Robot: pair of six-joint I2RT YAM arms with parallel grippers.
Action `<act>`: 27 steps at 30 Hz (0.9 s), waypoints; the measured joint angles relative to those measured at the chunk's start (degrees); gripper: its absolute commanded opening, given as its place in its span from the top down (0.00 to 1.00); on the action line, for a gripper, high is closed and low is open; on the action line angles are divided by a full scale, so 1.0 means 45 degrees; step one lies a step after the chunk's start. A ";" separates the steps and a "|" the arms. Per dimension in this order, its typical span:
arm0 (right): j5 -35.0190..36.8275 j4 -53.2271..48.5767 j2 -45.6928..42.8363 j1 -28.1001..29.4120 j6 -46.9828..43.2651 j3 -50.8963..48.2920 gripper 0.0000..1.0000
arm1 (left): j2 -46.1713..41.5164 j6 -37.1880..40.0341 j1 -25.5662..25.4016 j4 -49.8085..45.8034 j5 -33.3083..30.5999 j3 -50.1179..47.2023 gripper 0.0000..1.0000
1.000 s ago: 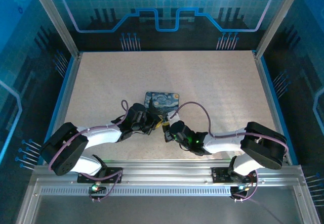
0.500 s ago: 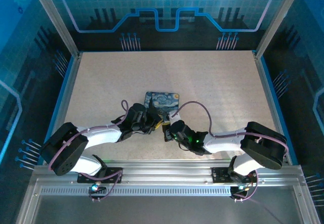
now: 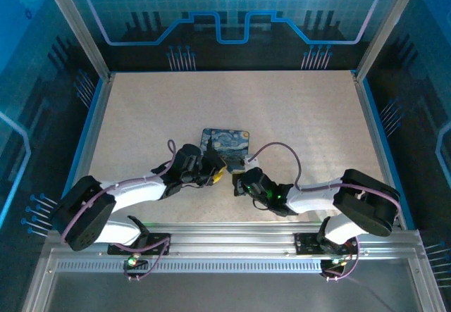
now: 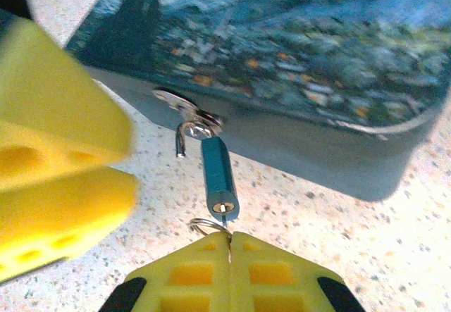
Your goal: Unlock a padlock with a key
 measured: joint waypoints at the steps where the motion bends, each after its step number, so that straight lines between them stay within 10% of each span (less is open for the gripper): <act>1: -0.0092 0.0117 0.0000 -0.0073 0.0204 -0.0141 1.00 | -0.0248 0.0165 0.0044 -0.0189 -0.0039 0.0000 0.55; 27: -0.3342 0.2317 -0.0053 -0.1710 0.4561 -0.1549 1.00 | -0.2837 0.3949 0.2448 -0.4342 -0.1078 0.0083 0.24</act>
